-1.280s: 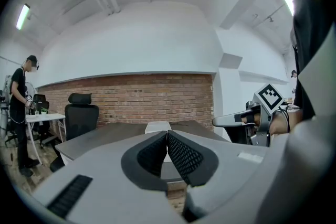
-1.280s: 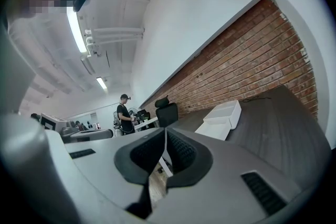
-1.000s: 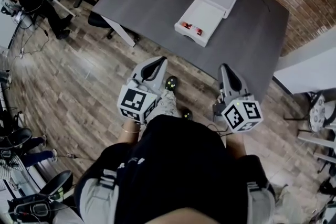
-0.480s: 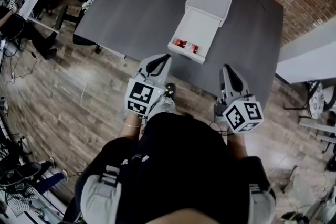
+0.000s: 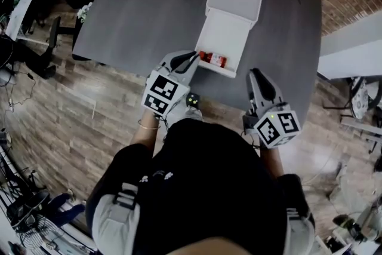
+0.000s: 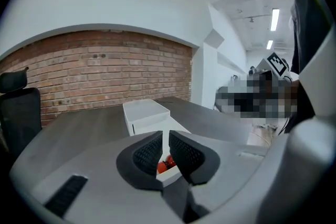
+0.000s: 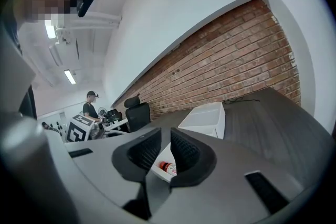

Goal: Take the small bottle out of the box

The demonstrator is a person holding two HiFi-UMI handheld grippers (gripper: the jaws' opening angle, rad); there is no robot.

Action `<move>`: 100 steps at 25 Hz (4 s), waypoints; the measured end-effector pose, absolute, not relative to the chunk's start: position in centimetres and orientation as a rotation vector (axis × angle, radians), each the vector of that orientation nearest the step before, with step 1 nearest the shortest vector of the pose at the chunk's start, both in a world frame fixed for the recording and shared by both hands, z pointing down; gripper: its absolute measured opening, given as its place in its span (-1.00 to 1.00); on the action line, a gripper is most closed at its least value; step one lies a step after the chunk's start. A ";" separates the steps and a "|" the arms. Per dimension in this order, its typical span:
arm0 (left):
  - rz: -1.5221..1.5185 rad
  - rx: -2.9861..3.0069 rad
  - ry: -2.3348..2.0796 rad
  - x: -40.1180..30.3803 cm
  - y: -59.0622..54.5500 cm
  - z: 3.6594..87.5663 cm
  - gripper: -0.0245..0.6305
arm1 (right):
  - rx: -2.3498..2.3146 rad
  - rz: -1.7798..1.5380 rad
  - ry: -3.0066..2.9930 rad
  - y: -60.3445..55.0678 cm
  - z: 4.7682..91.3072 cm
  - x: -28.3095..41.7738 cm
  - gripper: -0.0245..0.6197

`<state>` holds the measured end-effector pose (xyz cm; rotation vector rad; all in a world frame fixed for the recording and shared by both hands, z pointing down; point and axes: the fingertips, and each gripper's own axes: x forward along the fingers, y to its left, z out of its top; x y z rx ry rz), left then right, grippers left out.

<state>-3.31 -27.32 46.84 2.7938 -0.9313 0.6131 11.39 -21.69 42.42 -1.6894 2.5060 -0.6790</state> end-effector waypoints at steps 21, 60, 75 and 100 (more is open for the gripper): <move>1.310 2.804 -0.066 0.5 -30.4 58.3 -0.45 | -1.966 -0.807 2.274 -25.5 45.7 10.6 -0.73; 1.220 2.692 -0.334 3.7 -32.3 59.8 -0.45 | -1.000 -0.705 3.929 -29.0 59.7 3.9 -0.18; 1.149 2.661 -0.445 3.7 -33.3 59.6 -0.45 | -0.852 -0.573 4.178 -30.7 62.3 3.5 -0.21; 0.647 2.593 -0.753 -1.4 -35.1 53.0 -0.45 | -1.464 -0.598 3.841 -31.8 60.9 5.1 -0.31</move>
